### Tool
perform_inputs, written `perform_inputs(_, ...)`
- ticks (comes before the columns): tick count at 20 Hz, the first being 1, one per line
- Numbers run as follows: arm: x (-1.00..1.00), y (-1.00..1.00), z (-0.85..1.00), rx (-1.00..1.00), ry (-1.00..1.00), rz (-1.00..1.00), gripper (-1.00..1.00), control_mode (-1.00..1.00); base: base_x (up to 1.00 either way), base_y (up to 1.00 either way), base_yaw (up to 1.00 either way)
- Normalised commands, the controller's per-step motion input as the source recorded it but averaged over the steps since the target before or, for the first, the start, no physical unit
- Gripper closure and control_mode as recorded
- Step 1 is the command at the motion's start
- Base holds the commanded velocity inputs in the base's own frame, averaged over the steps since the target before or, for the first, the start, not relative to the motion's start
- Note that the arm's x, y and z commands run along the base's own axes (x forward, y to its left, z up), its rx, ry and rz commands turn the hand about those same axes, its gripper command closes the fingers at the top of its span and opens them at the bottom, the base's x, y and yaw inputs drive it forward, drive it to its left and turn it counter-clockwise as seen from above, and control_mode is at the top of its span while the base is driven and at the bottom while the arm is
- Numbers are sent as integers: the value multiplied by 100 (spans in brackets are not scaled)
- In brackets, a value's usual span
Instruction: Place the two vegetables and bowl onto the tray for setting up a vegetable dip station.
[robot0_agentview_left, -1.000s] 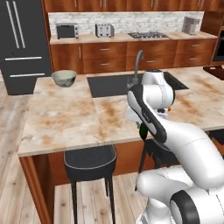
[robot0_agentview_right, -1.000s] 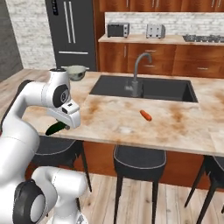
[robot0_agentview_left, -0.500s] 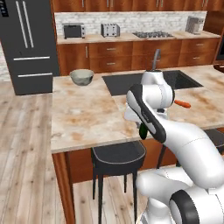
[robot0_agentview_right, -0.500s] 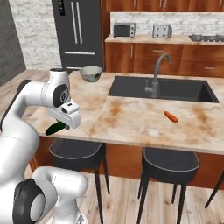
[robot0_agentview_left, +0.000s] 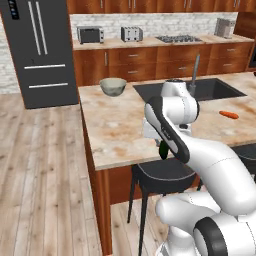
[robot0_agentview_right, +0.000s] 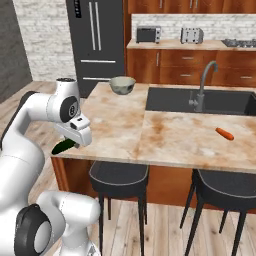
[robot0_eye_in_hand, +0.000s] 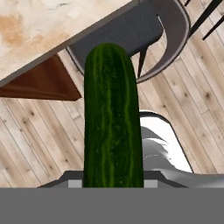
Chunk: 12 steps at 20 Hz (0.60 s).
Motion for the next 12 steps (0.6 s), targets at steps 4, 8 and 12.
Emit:
perform_inputs(4,0,0,0,0,0,0,100,100,-12,68,-8)
perform_inputs(8,0,0,0,0,0,0,100,100,-11,68,-8)
perform_inputs(12,0,0,0,0,0,0,100,100,-10,68,-8)
